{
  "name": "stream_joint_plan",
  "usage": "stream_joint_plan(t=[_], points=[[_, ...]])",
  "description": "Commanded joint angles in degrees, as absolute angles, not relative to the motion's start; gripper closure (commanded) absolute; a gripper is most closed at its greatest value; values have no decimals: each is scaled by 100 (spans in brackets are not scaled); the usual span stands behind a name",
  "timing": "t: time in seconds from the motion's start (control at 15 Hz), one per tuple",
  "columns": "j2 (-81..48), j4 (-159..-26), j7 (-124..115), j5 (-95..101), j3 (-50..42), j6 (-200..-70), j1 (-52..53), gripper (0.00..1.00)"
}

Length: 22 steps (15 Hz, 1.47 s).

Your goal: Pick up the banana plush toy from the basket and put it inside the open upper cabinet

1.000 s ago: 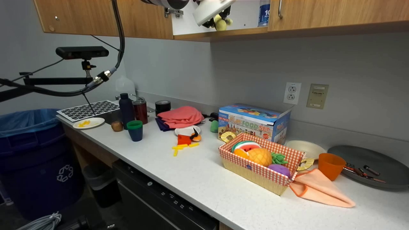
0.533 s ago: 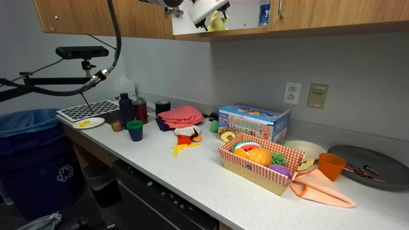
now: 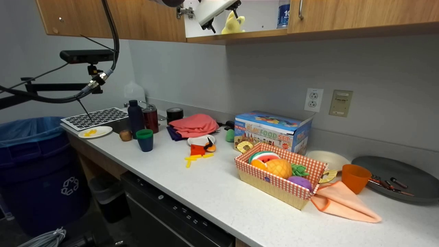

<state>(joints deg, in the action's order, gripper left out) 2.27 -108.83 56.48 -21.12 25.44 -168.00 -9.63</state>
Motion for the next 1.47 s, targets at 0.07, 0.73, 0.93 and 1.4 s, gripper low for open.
stream_joint_plan(t=[0.07,0.73,0.93,1.4], points=[[577,-11313,5907,-2548,2506,-17228,-927,0],[1251,-12088,4017,-946,1652,-16546,-578,0],[1366,-12065,3071,-75,1268,-15991,-303,0],[1527,-11918,2006,806,938,-14902,175,0]])
